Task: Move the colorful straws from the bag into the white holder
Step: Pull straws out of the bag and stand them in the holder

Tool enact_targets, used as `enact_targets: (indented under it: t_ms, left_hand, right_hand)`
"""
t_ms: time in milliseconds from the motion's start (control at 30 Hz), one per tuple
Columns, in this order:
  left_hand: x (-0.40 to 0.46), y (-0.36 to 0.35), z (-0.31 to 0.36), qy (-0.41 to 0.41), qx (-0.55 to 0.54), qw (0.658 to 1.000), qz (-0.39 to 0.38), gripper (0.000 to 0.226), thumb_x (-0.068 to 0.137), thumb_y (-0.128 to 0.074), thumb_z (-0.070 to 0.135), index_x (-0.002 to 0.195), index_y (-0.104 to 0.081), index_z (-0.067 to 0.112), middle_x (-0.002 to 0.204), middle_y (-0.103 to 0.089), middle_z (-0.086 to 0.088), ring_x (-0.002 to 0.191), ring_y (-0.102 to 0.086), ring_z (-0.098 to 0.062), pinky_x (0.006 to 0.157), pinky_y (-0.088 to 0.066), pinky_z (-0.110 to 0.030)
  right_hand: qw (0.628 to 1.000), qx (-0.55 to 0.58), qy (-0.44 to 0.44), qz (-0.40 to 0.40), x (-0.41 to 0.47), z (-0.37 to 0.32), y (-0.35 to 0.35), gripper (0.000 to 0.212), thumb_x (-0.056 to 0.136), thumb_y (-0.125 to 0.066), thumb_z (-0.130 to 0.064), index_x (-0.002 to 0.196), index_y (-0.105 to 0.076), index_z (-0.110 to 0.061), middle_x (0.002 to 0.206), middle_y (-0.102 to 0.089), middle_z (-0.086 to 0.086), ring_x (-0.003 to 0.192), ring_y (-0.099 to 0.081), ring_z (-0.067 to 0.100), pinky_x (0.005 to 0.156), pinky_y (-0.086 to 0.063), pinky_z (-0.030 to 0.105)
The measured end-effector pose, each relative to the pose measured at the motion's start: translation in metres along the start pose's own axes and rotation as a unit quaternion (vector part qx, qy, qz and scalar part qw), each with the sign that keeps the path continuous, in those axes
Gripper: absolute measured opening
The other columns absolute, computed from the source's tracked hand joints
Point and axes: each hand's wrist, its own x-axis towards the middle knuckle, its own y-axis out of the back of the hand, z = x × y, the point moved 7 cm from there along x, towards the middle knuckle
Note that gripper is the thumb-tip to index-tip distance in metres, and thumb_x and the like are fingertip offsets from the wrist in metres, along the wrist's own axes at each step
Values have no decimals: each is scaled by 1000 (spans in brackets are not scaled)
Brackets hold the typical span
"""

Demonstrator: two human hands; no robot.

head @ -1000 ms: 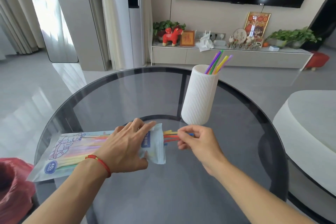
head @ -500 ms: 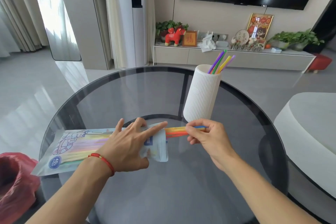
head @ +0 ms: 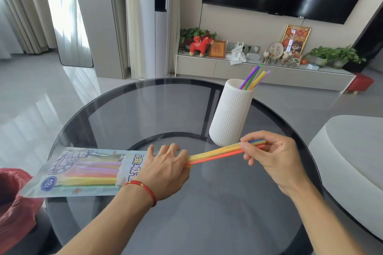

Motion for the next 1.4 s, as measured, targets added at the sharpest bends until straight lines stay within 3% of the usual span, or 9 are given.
enact_targets:
  t_ms: [100,200,300,400,700,900,1100,1233,1400]
  left_hand:
    - [0,0,4,-9,7,1000,6,29,100,-21,49,99,-39,26,105,-47,3,94,-50,-25,95,-39,-49]
    - [0,2,3,0,7,1000,9,34,100,-15,49,100,-39,24,104,-47,3,92,-50,-25,95,-40,-49]
    - [0,8,1,12,13,1000,15,35,100,-14,47,101,-39,23,104,-48,3,93,-50,-26,94,-40,-48]
    - [-3,11,6,0,16,999,28,35,102,-14,46,102,-40,22,104,-47,3,91,-48,-26,96,-39,-49]
    - [-8,-8,6,0,-65,998,-1,25,96,-36,44,114,-46,28,117,-51,6,107,-52,-20,109,-32,-50]
    - [-6,-17,11,-15,-54,998,-26,32,92,-41,43,121,-52,35,131,-50,8,120,-47,-21,109,-29,-51]
    - [-6,-18,10,-20,-53,998,-16,27,92,-42,45,116,-51,37,130,-49,10,120,-45,-20,110,-30,-49]
    - [-8,-18,11,-22,-55,998,-16,28,92,-43,44,118,-50,36,131,-49,10,120,-45,-21,111,-30,-50]
    - [-6,-17,12,-23,-57,998,-8,29,92,-42,43,119,-50,36,131,-49,9,120,-44,-21,110,-31,-48]
  right_hand:
    - [999,-7,26,19,-3,-6,3,31,83,-85,-23,113,-81,-26,83,-79,13,59,-72,24,65,-61,30]
    - [995,43,27,87,-4,-3,7,71,89,-82,-38,149,-45,-37,120,-73,-1,69,-77,30,66,-64,30]
    - [983,113,-50,138,-9,8,0,70,76,-78,-61,134,-53,-29,106,-73,6,60,-70,23,45,-54,31]
    - [978,119,-166,-37,-22,27,-55,78,60,-82,-81,112,-72,-24,97,-69,8,59,-62,19,40,-44,29]
    - [988,52,-126,74,-7,24,-60,37,98,-63,-24,63,-72,-17,48,-51,-3,44,-45,11,39,-34,18]
    - [992,-111,-20,63,4,-25,3,37,95,-59,-43,69,-71,-19,54,-59,-10,50,-55,8,52,-46,26]
    - [949,-315,-4,12,20,-15,-23,38,97,-65,-25,61,-73,-18,58,-71,-6,58,-67,8,59,-49,23]
    - [940,-339,-37,-20,21,17,-41,40,98,-60,-30,64,-75,-16,63,-72,-1,63,-70,17,64,-57,32]
    - [957,-287,-27,-10,19,33,-37,43,99,-56,-31,58,-66,-23,51,-59,-12,53,-60,6,52,-43,18]
